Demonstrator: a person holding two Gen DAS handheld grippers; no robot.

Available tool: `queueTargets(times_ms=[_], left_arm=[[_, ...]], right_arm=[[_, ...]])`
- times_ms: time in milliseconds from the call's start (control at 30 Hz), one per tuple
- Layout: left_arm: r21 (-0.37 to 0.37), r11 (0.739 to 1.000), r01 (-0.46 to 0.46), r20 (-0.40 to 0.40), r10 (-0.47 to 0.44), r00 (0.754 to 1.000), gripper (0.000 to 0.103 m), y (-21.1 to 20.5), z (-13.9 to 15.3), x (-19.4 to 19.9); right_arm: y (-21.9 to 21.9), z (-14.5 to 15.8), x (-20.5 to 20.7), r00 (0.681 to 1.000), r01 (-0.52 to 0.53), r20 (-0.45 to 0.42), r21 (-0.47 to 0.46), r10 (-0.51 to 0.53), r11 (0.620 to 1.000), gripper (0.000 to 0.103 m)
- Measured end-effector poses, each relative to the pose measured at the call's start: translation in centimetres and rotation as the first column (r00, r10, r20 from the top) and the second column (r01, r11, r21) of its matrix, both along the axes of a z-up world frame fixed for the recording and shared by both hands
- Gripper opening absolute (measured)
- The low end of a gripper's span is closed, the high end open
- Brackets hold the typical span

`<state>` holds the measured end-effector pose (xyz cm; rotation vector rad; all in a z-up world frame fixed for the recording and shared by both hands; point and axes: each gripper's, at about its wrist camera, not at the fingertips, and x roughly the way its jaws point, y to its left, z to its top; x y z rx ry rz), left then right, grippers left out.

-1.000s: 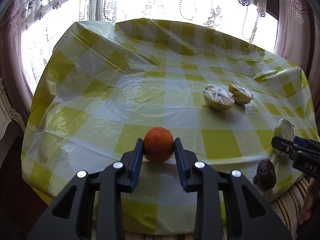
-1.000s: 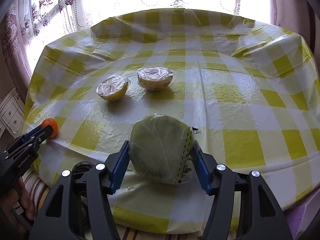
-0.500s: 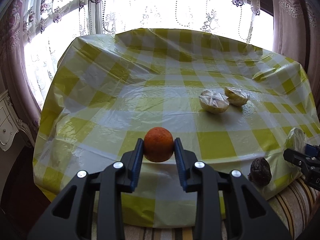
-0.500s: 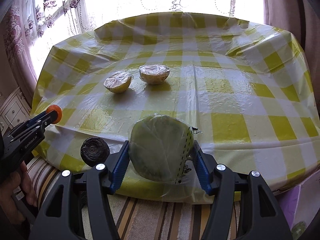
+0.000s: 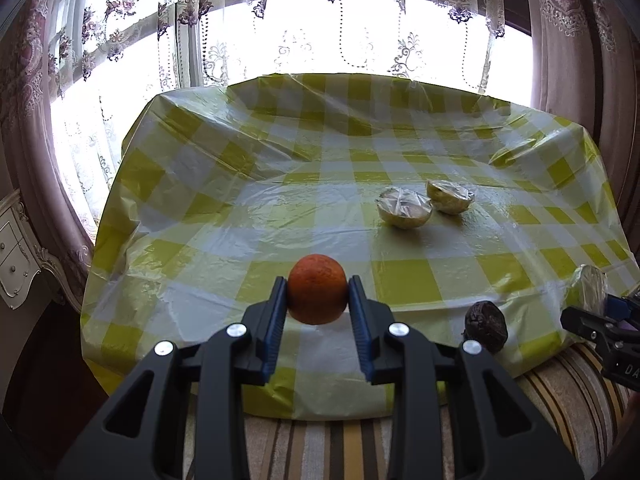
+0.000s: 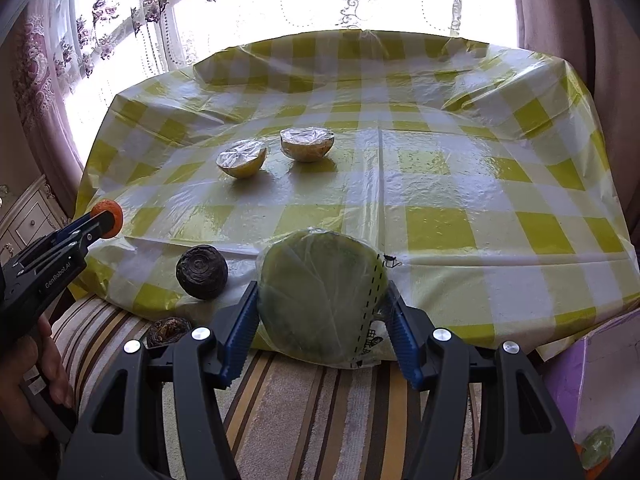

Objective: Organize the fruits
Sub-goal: 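Carry the small orange and the wrapped cabbage over the white box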

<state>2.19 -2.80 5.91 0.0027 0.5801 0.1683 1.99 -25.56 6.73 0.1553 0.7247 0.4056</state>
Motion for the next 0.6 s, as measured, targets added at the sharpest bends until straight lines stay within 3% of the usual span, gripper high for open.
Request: queueTargets(times_ms=[600], left_arm=[[0.010,0.994,0.109,0.029,-0.109,0.994,0.031,-4.6,1.2,-2.1]], right_arm=[[-3.4,-0.4,-3.4,1.000,0.022,-0.009,0.032,-0.022,0.999,0.059]])
